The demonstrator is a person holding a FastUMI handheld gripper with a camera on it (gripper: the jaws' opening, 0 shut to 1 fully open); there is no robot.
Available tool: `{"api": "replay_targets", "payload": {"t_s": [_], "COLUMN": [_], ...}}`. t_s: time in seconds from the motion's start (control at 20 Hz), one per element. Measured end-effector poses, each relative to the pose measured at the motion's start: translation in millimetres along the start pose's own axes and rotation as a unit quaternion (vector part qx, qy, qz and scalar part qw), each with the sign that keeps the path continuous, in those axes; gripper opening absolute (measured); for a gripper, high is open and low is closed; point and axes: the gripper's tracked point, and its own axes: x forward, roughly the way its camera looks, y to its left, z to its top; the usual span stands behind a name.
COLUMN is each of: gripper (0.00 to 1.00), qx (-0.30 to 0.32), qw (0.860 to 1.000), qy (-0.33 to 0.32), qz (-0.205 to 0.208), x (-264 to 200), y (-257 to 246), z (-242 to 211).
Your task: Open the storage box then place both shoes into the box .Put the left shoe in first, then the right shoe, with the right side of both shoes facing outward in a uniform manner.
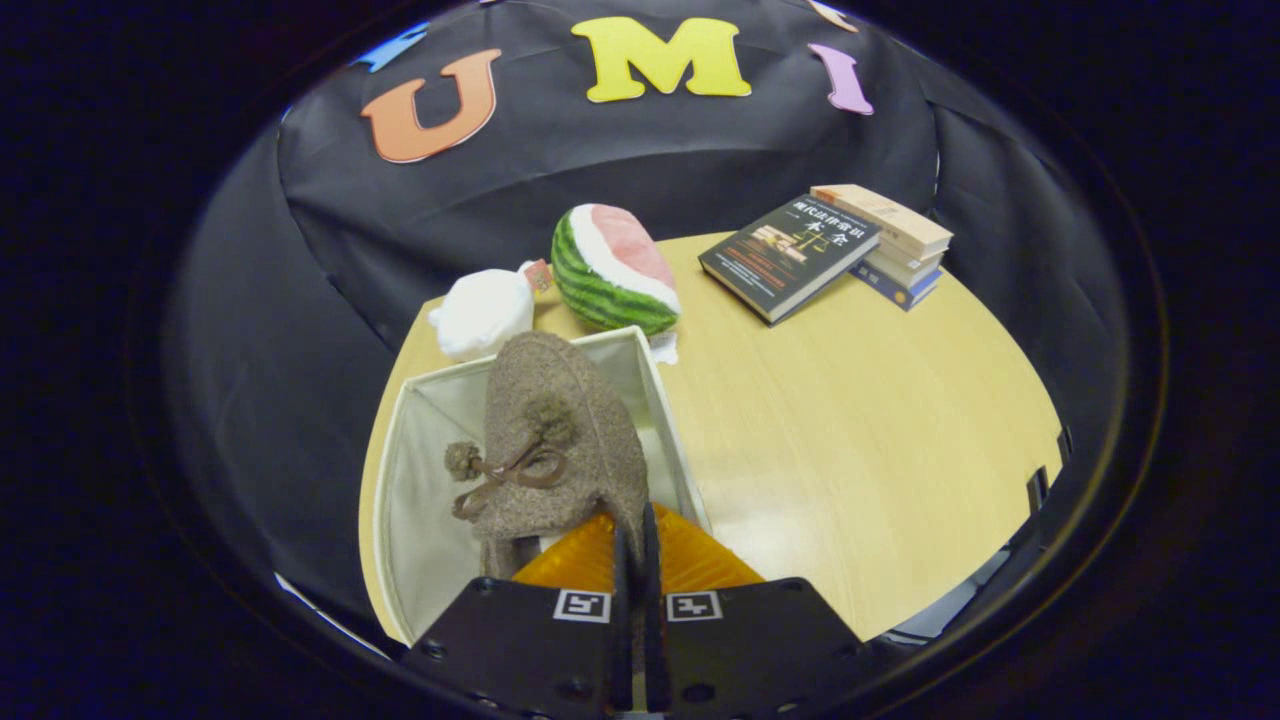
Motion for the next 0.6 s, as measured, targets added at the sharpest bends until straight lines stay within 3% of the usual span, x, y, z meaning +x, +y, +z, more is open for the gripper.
{"api": "replay_targets", "payload": {"t_s": [0.35,0.55,0.6], "gripper": [0.12,0.34,0.45], "qx": [-0.017,-0.046,-0.053], "qw": [0.999,0.996,0.994], "qy": [-0.014,-0.062,-0.075], "qz": [0.025,0.045,0.050], "x": [-3.0,-28.9,-37.2], "y": [7.2,6.2,4.0], "z": [3.0,25.1,30.6]}}
